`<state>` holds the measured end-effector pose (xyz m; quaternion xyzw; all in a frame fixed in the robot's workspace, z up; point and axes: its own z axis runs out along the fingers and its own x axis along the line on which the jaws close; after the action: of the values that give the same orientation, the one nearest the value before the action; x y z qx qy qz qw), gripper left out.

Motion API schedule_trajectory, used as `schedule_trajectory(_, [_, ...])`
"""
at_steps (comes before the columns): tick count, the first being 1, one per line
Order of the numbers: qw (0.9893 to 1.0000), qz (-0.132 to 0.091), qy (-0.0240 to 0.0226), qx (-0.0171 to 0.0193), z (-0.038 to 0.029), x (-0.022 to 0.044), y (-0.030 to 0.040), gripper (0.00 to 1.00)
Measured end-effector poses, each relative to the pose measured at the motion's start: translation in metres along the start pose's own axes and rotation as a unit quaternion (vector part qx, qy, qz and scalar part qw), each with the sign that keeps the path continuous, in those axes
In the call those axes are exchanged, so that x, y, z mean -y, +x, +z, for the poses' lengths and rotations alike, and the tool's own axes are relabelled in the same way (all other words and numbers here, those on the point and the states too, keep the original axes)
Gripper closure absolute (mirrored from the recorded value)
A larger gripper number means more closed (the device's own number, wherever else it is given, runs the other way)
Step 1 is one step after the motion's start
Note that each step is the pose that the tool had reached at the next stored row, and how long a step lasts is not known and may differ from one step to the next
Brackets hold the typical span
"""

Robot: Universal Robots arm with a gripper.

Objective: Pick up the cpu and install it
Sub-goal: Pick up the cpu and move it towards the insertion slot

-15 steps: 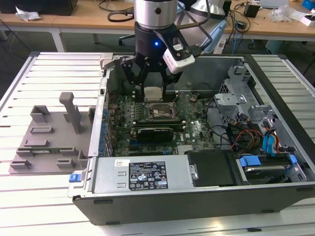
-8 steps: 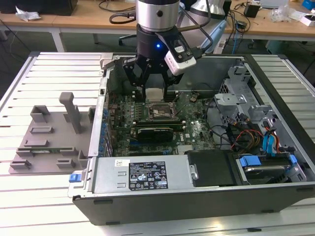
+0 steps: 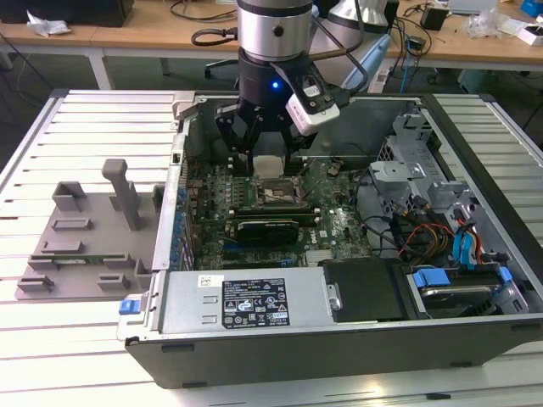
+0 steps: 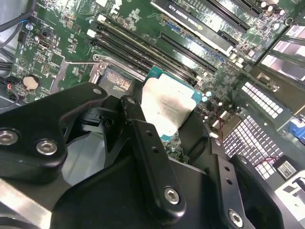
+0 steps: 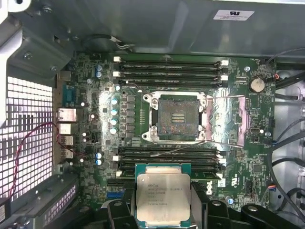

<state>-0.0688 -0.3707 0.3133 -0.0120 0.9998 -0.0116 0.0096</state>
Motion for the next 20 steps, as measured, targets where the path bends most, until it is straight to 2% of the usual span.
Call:
schedule_trajectory(6, [1.0000,0.000,0.0006,0.0000,0.0057,-0.0001,-0.0026,0.45])
schedule_trajectory(20, [1.0000,0.000,0.0021,-0.0001,0.0127,-0.0020,-0.0048,0.45])
